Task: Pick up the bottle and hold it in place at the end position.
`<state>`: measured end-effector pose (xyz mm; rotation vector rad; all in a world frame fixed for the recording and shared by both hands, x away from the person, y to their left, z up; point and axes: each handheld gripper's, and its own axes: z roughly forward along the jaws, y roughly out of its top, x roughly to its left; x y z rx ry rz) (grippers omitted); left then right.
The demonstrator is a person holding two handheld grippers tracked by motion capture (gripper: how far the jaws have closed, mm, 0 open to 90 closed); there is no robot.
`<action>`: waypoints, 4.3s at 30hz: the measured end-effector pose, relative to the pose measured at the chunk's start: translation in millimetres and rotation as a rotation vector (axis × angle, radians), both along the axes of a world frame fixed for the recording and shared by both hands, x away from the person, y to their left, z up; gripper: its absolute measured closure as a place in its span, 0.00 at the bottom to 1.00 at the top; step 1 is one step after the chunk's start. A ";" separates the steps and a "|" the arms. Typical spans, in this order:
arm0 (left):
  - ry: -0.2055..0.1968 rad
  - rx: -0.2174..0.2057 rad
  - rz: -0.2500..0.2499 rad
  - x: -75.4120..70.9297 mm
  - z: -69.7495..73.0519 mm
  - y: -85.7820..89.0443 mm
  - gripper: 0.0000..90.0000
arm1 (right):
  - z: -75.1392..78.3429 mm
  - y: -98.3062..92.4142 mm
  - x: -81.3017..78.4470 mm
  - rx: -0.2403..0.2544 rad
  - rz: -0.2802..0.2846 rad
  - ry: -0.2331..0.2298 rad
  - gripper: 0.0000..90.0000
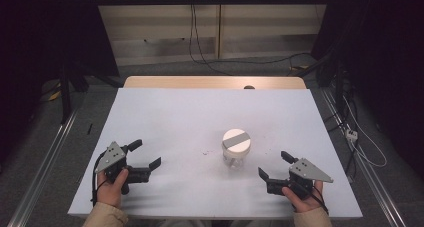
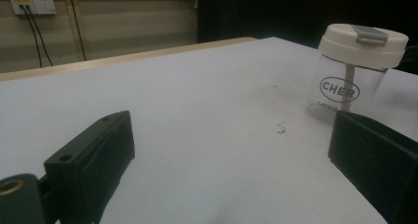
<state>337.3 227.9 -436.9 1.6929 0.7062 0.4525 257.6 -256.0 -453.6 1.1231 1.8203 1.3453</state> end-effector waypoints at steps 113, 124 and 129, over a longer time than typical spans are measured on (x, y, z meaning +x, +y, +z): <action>-0.004 0.010 -0.012 2.0 -3.4 -0.6 0.04 | 13.9 97.9 101.8 0.033 0.057 0.003 0.20; -0.002 0.005 -0.020 2.0 -3.5 -1.6 0.04 | 16.2 99.9 116.6 0.037 0.061 0.010 0.20; 0.000 0.005 -0.024 2.2 -3.6 -1.8 0.04 | 17.8 100.6 121.0 0.032 0.063 0.010 0.20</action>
